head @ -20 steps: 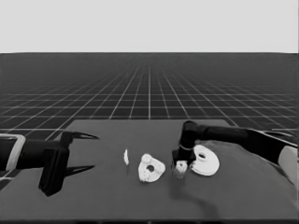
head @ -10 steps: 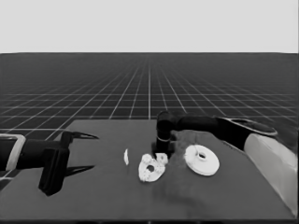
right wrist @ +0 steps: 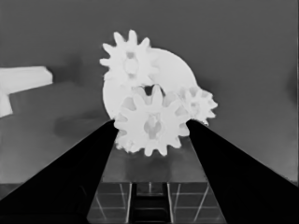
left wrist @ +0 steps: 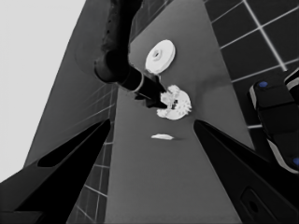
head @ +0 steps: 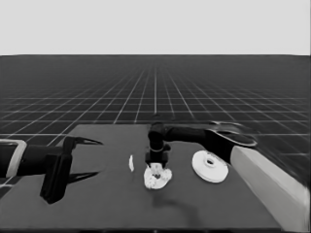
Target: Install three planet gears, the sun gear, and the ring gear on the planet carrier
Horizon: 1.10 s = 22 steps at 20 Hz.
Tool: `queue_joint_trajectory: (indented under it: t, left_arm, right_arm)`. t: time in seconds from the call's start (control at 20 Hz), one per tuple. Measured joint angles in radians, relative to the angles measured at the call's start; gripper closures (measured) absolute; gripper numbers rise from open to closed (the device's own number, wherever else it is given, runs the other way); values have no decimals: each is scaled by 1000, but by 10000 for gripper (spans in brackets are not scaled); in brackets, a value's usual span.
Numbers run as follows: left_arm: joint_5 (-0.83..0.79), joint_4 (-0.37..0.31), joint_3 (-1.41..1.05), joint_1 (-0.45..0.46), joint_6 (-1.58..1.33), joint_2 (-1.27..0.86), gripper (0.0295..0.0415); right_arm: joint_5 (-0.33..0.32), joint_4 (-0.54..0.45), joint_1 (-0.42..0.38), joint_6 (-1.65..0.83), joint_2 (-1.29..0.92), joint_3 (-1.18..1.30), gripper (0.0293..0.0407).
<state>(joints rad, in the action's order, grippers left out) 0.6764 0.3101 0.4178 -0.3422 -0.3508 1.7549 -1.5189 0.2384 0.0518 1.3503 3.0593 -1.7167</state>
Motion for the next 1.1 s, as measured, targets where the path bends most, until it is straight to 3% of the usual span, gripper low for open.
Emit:
queue_joint_trajectory:
  t: [0.2, 1.1]
  left_arm:
    - [0, 0, 0, 0, 0, 0, 326]
    - [0, 0, 0, 0, 0, 0, 326]
  right_arm:
    - [14, 35, 38, -17, 8, -29, 390]
    - [16, 38, 52, 112, 8, -33, 390]
